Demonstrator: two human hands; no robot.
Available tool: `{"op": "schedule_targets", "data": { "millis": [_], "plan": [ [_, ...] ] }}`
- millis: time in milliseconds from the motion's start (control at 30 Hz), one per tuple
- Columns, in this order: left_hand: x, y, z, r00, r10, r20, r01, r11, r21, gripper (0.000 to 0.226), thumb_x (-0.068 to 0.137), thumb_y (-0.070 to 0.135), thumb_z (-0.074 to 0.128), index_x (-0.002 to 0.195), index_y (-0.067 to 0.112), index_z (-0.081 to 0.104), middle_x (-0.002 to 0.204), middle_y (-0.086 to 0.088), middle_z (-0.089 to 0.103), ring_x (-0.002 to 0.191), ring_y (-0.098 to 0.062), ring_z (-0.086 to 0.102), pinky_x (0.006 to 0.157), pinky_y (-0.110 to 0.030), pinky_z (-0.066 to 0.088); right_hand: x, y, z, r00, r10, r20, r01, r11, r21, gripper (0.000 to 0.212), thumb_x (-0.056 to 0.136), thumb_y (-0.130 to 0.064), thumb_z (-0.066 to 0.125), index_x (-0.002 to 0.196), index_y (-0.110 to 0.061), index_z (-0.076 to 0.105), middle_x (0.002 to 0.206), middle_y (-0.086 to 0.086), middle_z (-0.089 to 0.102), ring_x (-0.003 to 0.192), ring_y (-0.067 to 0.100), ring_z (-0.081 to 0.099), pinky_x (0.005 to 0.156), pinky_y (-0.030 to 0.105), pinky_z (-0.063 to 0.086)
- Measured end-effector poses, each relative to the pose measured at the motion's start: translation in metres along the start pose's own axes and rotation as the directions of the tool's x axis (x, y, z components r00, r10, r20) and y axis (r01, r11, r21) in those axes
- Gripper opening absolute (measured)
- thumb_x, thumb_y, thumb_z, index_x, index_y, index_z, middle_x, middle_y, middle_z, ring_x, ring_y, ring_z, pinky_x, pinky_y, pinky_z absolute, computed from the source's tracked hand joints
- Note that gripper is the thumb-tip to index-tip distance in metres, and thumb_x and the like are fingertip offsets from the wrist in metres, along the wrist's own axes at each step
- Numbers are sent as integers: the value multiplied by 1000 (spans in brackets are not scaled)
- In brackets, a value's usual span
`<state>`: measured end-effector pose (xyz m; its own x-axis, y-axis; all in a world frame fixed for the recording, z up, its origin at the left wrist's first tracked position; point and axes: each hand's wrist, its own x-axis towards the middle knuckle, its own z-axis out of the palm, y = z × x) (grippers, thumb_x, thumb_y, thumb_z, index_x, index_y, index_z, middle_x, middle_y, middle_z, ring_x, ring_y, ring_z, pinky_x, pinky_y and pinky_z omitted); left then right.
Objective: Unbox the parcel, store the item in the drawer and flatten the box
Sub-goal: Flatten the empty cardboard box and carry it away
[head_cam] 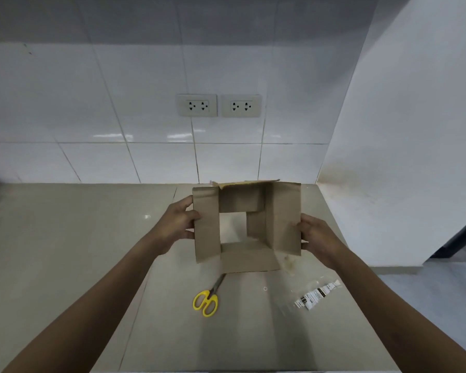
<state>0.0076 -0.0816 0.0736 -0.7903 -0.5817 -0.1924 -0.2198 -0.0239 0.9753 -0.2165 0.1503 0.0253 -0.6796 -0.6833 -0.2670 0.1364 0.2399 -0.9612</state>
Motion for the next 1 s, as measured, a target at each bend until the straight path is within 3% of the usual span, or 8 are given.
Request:
{"op": "schedule_targets", "data": {
  "millis": [233, 367, 467, 600, 667, 767, 867, 1000],
  "plan": [
    [-16, -46, -7, 987, 134, 90, -149, 971, 189, 40, 95, 0, 53, 122, 28, 61, 107, -3, 72, 100, -23, 69, 79, -35, 59, -16, 32, 0, 999, -39, -3, 38, 993, -109, 28, 86, 11, 53, 99, -10, 67, 86, 11, 71, 74, 18, 69, 67, 29, 58],
    [-23, -68, -10, 980, 174, 101, -200, 894, 401, 53, 92, 0, 57, 101, 51, 66, 96, 15, 72, 91, -9, 69, 79, -31, 58, -19, 46, 2, 999, -34, -35, 13, 873, -488, 9, 70, -6, 57, 67, -13, 60, 59, 9, 62, 53, 12, 56, 57, 30, 46],
    [-22, -82, -11, 987, 147, 58, -154, 814, 560, 53, 88, 5, 53, 90, 57, 61, 85, 9, 70, 81, -16, 67, 76, -39, 59, -22, 51, 14, 997, -62, -38, 23, 765, -644, 42, 80, 6, 53, 52, -18, 34, 46, -3, 38, 41, 7, 33, 42, 17, 27],
    [-18, -82, -3, 992, 119, 32, -116, 813, 570, 31, 88, 6, 49, 97, 32, 63, 92, -7, 71, 85, -26, 68, 79, -51, 56, -20, 56, 26, 994, -113, -10, 75, 719, -691, 39, 85, 4, 49, 57, -16, 31, 52, 1, 39, 49, 18, 37, 45, 21, 23],
    [-14, -76, 2, 989, 142, 50, -145, 806, 573, 28, 88, 9, 47, 110, 21, 61, 95, -6, 71, 88, -25, 68, 78, -50, 56, -16, 53, 27, 994, -111, -16, 71, 727, -683, 28, 86, 1, 48, 62, -11, 38, 58, 9, 49, 57, 28, 46, 51, 30, 33],
    [-9, -60, 6, 983, 177, 46, -171, 802, 572, 36, 89, 8, 46, 119, 22, 58, 94, -4, 71, 86, -24, 68, 76, -45, 58, -13, 45, 27, 991, -136, -5, 101, 764, -637, 14, 86, -7, 48, 75, 0, 53, 71, 18, 63, 70, 37, 60, 64, 45, 50],
    [-6, -49, 5, 987, 164, 5, -142, 842, 520, 40, 89, -2, 45, 123, 14, 58, 96, -6, 68, 88, -23, 68, 75, -34, 60, -13, 36, 26, 987, -163, -4, 124, 770, -626, 15, 85, -9, 48, 80, 0, 58, 75, 18, 65, 75, 38, 61, 69, 48, 52],
    [-1, -57, 3, 994, 109, -19, -80, 829, 553, 34, 90, -1, 45, 119, 8, 59, 97, -12, 69, 85, -26, 68, 74, -37, 60, -15, 41, 28, 990, -139, 28, 122, 740, -661, 16, 83, -5, 48, 78, 6, 57, 75, 23, 65, 73, 38, 61, 68, 48, 51]
  ]
}}
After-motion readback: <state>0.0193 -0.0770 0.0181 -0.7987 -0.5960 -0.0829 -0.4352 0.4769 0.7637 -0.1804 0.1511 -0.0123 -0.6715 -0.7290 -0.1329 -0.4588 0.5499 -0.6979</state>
